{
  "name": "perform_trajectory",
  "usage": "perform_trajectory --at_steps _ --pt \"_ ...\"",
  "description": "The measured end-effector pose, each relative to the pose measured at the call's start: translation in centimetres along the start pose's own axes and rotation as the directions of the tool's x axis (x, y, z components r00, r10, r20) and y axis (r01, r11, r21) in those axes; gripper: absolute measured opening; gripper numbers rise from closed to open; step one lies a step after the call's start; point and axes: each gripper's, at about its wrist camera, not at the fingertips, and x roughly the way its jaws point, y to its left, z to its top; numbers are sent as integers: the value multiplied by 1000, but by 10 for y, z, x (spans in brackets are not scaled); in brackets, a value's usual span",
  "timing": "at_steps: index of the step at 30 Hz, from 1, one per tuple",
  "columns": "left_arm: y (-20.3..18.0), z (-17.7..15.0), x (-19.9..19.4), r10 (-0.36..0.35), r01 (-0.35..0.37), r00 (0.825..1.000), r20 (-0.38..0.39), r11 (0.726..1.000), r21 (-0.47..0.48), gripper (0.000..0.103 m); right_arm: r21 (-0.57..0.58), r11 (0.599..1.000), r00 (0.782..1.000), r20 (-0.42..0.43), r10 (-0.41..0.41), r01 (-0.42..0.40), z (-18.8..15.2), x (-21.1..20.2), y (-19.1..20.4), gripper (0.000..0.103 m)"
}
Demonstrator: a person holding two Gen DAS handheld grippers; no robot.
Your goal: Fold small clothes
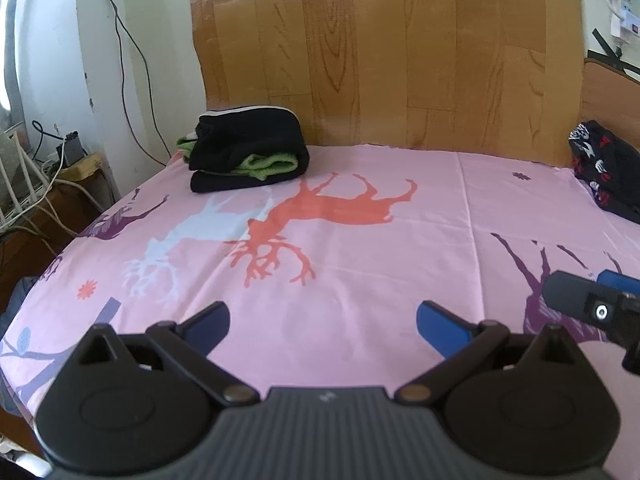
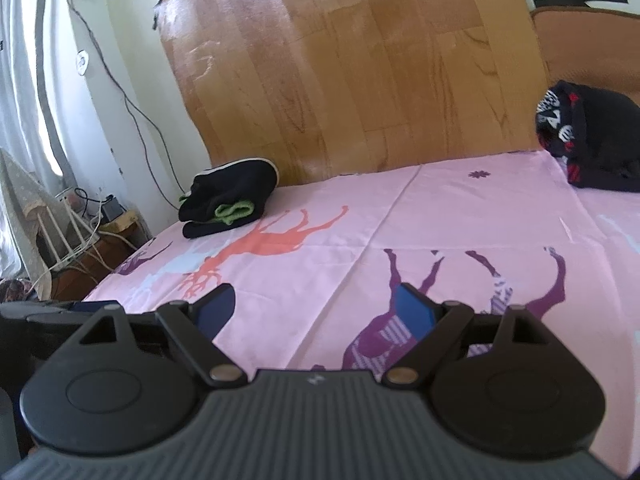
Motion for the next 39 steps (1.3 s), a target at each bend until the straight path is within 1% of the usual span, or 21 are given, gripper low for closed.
perform_trajectory --at_steps 6,13,18,28,34,39 --pt "1 -3 1 6 -6 1000 -10 1000 -6 103 1 1000 1000 -1 0 0 -2 0 1 89" --pt "3 -6 2 39 -40 999 -15 999 -17 103 -4 1000 1000 -10 8 -8 -6 2 5 90" --pt "4 -7 4 44 -45 999 -26 999 -24 103 -24 1000 1000 -4 14 -14 -7 0 9 90" --pt "7 -7 7 79 -81 996 -36 996 -39 103 -20 1000 1000 -9 22 -23 -9 0 9 91" --pt "6 -9 9 105 -106 994 -40 994 -35 103 -39 999 1000 -2 26 -26 -9 -1 12 91" --pt "7 -9 11 113 -115 993 -46 993 -39 103 -42 999 1000 -3 26 -26 -10 0 13 91"
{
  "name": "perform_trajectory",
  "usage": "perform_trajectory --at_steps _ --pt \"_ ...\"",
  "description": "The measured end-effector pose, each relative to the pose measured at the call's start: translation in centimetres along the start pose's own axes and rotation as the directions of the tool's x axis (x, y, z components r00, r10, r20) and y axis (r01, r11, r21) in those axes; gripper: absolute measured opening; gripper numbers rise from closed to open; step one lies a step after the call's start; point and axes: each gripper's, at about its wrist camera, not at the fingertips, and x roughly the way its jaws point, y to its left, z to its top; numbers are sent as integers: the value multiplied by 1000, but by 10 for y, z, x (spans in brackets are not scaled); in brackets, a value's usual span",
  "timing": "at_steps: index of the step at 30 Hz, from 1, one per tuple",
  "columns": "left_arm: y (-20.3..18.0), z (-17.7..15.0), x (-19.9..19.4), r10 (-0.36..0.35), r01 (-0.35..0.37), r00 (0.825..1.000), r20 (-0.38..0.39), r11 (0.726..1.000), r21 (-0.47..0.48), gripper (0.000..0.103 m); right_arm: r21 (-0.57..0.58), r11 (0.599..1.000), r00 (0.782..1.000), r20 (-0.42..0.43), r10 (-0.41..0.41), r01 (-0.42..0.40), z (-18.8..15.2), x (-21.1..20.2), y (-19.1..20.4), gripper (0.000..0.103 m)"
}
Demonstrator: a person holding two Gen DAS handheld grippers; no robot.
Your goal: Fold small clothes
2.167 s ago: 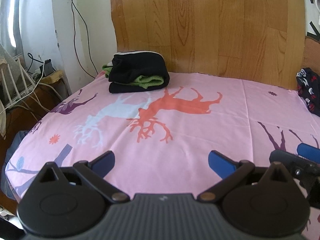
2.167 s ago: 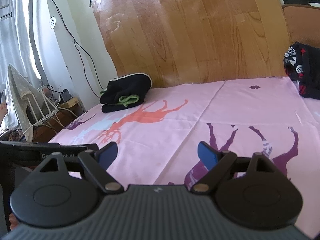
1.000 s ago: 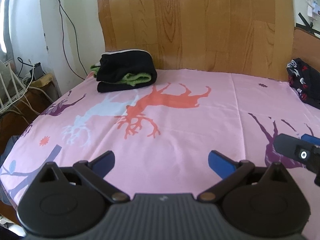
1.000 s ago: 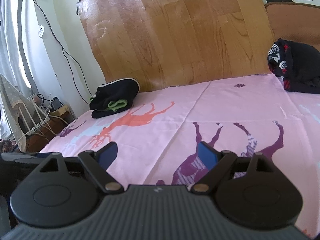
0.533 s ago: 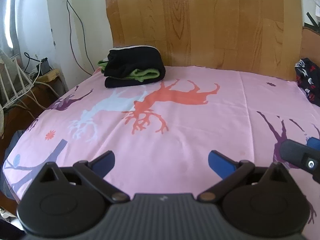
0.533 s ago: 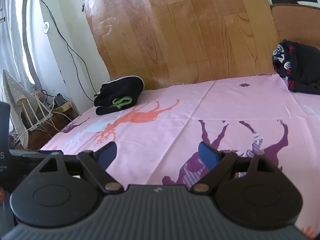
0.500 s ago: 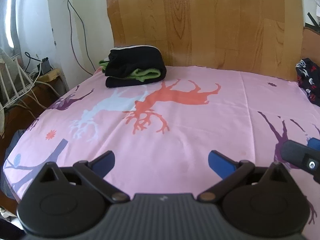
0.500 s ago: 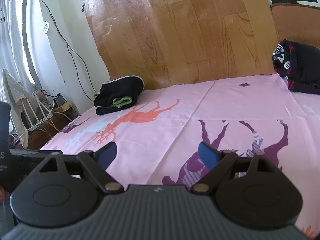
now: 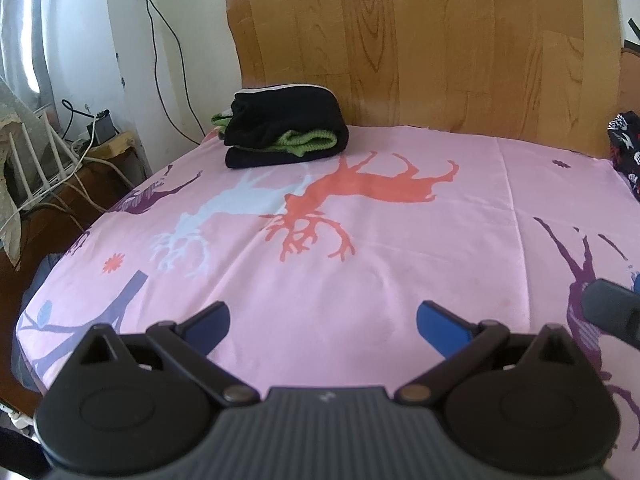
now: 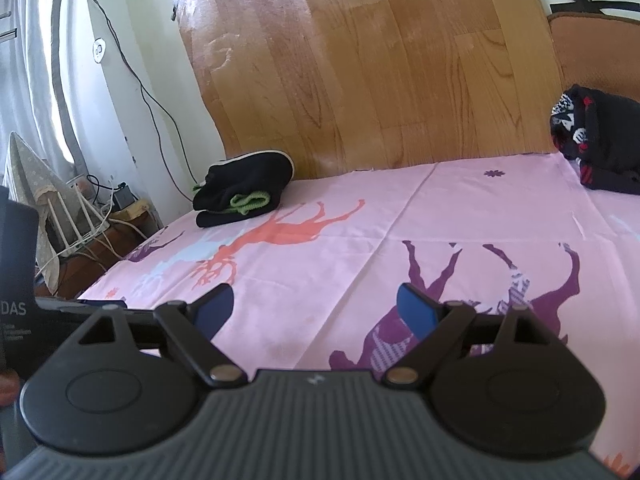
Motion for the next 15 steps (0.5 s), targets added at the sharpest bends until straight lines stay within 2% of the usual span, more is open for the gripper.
perform_trajectory --at_steps 15 --pt "6 2 4 44 -44 999 -9 998 -32 103 -6 1000 1000 -7 8 -8 -1 0 3 91"
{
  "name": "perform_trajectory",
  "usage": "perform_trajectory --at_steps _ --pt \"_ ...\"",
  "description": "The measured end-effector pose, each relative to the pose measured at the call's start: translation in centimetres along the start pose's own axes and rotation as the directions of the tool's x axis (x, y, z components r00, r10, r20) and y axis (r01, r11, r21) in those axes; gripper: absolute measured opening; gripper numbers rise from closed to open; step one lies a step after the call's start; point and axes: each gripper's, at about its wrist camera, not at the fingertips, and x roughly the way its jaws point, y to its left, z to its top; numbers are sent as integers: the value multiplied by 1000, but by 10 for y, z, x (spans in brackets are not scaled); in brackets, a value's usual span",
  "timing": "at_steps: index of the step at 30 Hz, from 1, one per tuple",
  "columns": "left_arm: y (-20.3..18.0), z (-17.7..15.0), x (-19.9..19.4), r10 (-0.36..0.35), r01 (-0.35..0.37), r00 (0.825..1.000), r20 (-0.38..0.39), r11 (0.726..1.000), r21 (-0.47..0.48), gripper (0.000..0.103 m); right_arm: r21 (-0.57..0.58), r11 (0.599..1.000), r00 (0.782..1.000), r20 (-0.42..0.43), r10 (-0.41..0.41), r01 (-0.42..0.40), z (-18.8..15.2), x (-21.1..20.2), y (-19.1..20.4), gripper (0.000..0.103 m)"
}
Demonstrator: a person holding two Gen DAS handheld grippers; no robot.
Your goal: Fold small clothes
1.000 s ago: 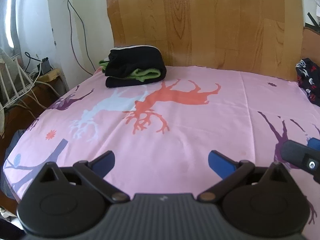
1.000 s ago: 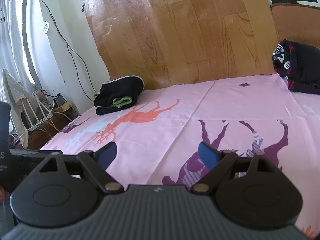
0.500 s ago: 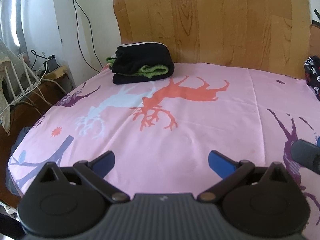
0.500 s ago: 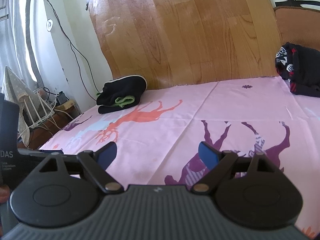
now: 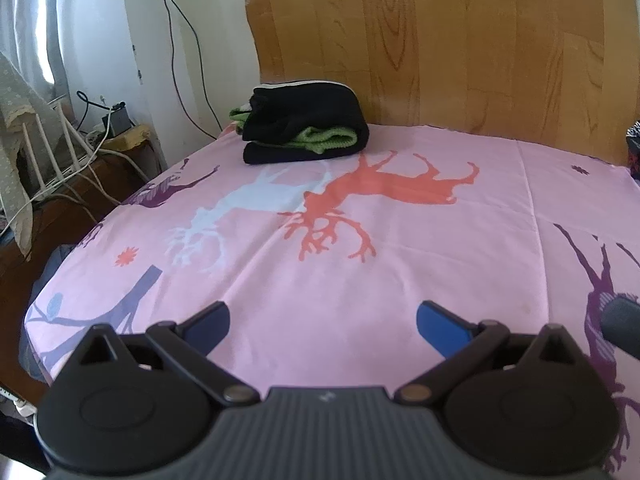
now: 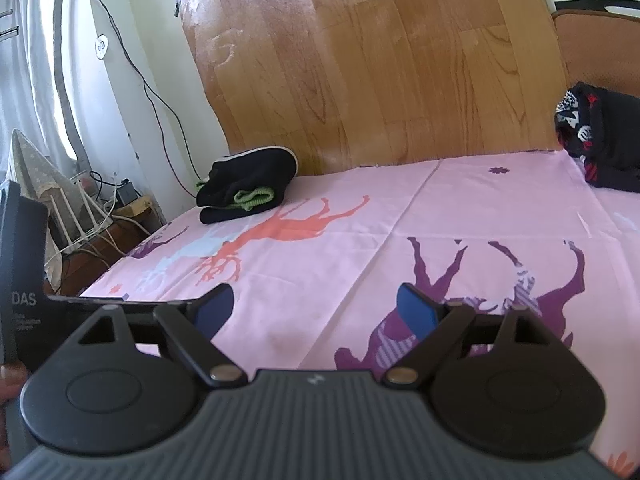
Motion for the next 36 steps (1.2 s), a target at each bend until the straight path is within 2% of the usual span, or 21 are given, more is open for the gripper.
perform_trajectory --at_steps 13,16,20,23,25,26,28,33,36 --pt "9 6 -5 24 -23 999 36 999 -30 103 -13 1000 1000 -11 5 -6 1 0 5 91" --pt "15 9 -4 34 -32 999 40 998 -48 103 -26 1000 1000 -25 16 -17 3 3 9 95" --pt "23 17 -3 45 -42 998 54 997 -58 103 -31 998 996 -62 61 -63 15 17 20 96" --pt "31 20 -4 69 -64 996 61 995 -79 103 -44 998 997 -75 36 -39 23 24 29 97" --pt "37 18 -4 69 -63 996 64 994 -91 103 -46 996 996 -54 68 -71 19 18 28 100" --pt "39 17 -3 71 -65 996 59 994 -92 103 -54 997 997 -58 54 -57 14 17 28 103" --pt "41 15 1 76 -72 996 42 992 -102 103 -61 998 997 -71 24 -28 8 17 26 103" --pt "40 8 6 67 -65 998 9 993 -102 103 -39 999 996 -85 31 -35 -1 16 21 103" --pt "36 6 2 64 -62 998 17 994 -87 103 -37 999 995 -95 21 -24 -2 18 21 103"
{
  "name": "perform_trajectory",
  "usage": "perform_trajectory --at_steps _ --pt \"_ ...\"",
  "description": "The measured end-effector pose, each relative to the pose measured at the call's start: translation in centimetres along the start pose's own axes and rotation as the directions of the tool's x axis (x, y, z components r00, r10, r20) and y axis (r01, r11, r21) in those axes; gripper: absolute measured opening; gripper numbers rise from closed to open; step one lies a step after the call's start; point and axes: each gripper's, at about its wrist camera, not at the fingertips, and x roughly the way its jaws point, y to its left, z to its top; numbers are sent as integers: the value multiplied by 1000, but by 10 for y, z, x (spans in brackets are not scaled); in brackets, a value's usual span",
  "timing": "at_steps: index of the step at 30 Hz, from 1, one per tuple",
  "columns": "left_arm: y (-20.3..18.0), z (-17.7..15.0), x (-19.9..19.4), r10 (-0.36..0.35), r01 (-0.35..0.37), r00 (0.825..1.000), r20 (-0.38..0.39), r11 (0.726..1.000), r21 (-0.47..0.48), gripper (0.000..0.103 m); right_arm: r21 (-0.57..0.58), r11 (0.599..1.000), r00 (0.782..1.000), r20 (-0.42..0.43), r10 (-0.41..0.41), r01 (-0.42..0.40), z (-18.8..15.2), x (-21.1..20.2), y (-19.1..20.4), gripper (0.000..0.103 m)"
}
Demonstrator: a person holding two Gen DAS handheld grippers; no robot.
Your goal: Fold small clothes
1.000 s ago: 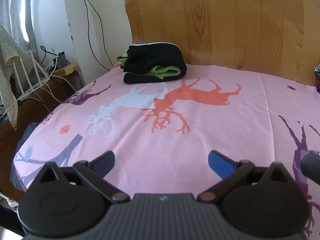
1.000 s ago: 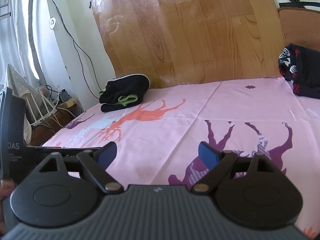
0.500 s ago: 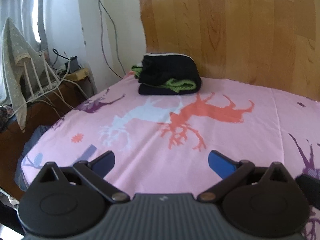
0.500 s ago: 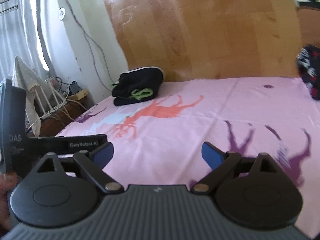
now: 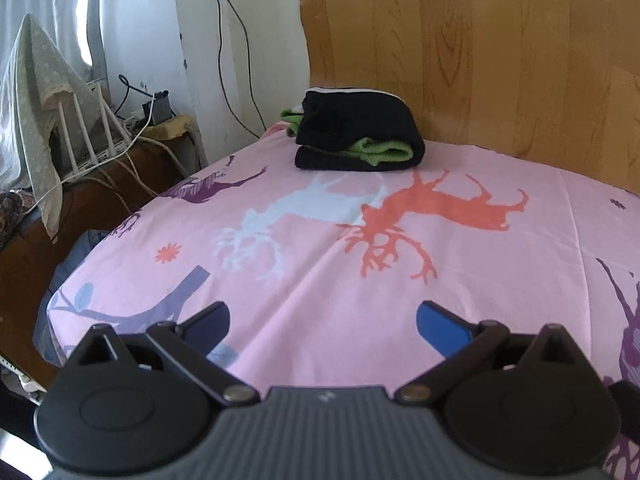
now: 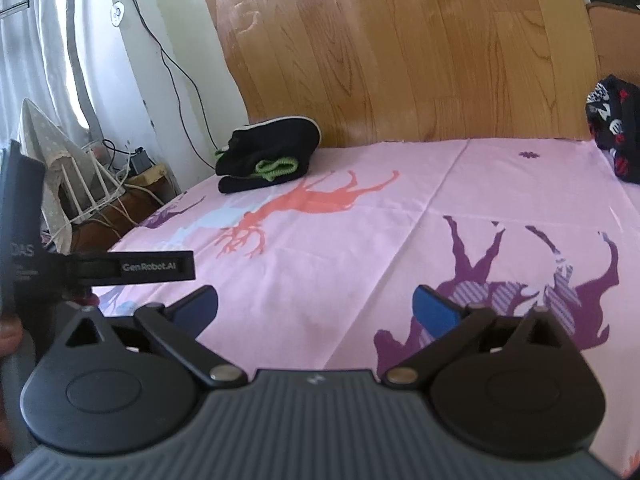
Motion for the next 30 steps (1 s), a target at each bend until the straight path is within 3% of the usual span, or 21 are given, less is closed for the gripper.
perform_trajectory --at_steps 18,30 --pt "-35 1 -13 -71 68 997 20 992 109 103 36 999 1000 -7 -13 14 -8 -10 -13 103" --pt "-84 10 -28 -152 138 987 52 969 203 103 87 991 993 48 -109 105 -5 -36 -44 103"
